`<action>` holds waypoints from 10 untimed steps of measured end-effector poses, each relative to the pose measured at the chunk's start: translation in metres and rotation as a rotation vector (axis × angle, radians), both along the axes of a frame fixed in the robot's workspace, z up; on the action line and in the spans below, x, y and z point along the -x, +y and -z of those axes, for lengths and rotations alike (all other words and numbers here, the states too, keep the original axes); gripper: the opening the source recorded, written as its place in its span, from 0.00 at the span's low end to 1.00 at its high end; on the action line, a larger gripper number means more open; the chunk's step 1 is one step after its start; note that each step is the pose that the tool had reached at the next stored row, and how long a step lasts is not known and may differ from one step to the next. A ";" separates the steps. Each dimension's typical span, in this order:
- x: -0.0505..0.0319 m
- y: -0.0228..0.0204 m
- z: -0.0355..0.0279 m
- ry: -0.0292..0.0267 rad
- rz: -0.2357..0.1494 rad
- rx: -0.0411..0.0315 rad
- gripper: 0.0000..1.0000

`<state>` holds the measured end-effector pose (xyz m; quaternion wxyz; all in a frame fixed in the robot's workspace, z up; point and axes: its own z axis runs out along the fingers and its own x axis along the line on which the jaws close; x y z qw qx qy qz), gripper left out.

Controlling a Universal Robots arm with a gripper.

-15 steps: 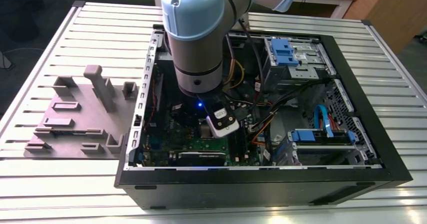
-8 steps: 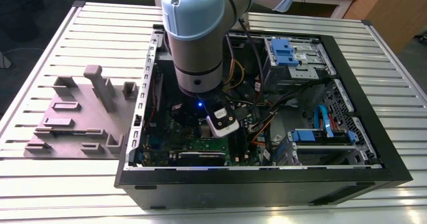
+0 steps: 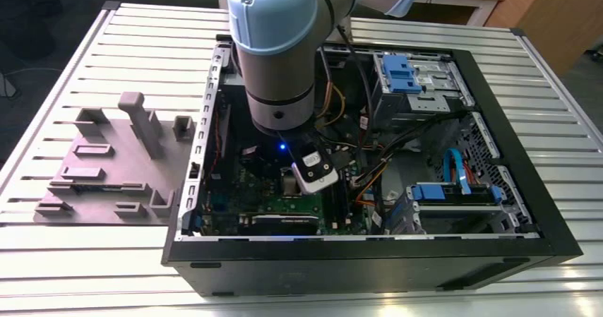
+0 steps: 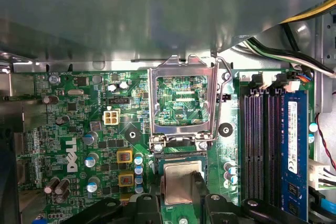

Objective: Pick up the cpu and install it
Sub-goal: 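Place the cpu into insertion slot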

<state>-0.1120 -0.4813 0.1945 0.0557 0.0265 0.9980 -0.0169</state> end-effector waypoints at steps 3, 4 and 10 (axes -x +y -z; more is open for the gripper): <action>0.0001 -0.0004 0.0015 0.0002 0.000 -0.0024 0.35; 0.0001 -0.0009 0.0022 0.0002 0.000 -0.0032 0.35; 0.0001 -0.0044 0.0047 0.0003 0.000 -0.0080 0.35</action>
